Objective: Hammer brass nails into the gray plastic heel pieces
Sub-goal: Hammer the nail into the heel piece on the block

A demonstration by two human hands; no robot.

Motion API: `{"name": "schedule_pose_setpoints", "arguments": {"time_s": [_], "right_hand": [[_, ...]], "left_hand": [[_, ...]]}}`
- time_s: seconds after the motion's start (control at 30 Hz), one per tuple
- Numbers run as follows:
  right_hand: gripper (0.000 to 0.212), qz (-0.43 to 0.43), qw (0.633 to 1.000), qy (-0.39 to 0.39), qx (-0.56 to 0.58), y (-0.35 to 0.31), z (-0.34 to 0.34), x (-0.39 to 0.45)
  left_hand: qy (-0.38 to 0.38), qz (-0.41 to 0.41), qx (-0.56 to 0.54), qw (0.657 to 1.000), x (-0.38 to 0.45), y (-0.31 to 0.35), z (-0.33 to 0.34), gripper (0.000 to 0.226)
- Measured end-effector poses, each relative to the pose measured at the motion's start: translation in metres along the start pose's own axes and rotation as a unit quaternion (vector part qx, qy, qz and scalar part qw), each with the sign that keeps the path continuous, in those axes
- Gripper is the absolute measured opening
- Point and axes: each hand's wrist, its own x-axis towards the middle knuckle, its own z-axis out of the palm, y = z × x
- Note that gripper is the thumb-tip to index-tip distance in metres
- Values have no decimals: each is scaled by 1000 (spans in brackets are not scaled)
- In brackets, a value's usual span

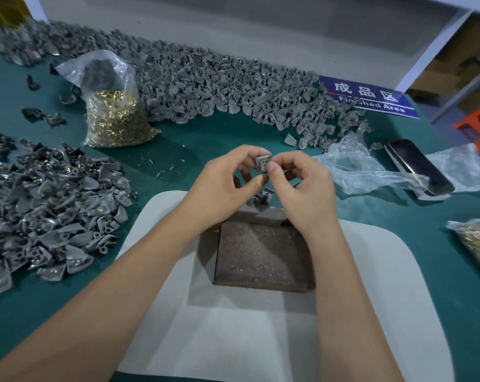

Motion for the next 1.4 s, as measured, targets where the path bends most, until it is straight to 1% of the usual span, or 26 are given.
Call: {"name": "schedule_pose_setpoints", "arguments": {"time_s": [0.13, 0.2, 0.3, 0.4, 0.5, 0.6, 0.7, 0.8, 0.93, 1.07, 1.4], "right_hand": [[6, 0, 1000, 0, 1, 1, 1, 0], [7, -2, 1000, 14, 10, 1, 0, 0], [11, -12, 999, 37, 24, 0, 0, 0], [9, -34, 999, 11, 24, 0, 2, -1], [5, -47, 999, -6, 14, 3, 2, -1], [5, -27, 999, -2, 18, 5, 1, 0], [5, -8, 1000, 4, 27, 6, 1, 1], [6, 3, 1000, 14, 11, 5, 1, 1], [7, 11, 1000, 9, 4, 4, 1, 1], [9, 4, 1000, 4, -13, 4, 0, 0], [10, -21, 999, -15, -26, 5, -1, 0]], "left_hand": [[17, 9, 16, 1000, 0, 1, 0, 30], [20, 5, 19, 1000, -1, 2, 0, 29], [-5, 7, 16, 1000, -2, 4, 0, 24], [-43, 13, 17, 999, -2, 4, 1, 18], [-67, 10, -10, 998, -1, 5, 0, 31], [-42, 21, -17, 999, 0, 5, -1, 35], [16, -11, -60, 998, 2, 2, 2, 25], [43, -32, -77, 996, 4, -1, 2, 15], [47, -20, -46, 998, 3, -2, 2, 12], [49, -7, -17, 999, 2, -4, 3, 15], [49, 2, -9, 999, 0, -4, 2, 18]]}}
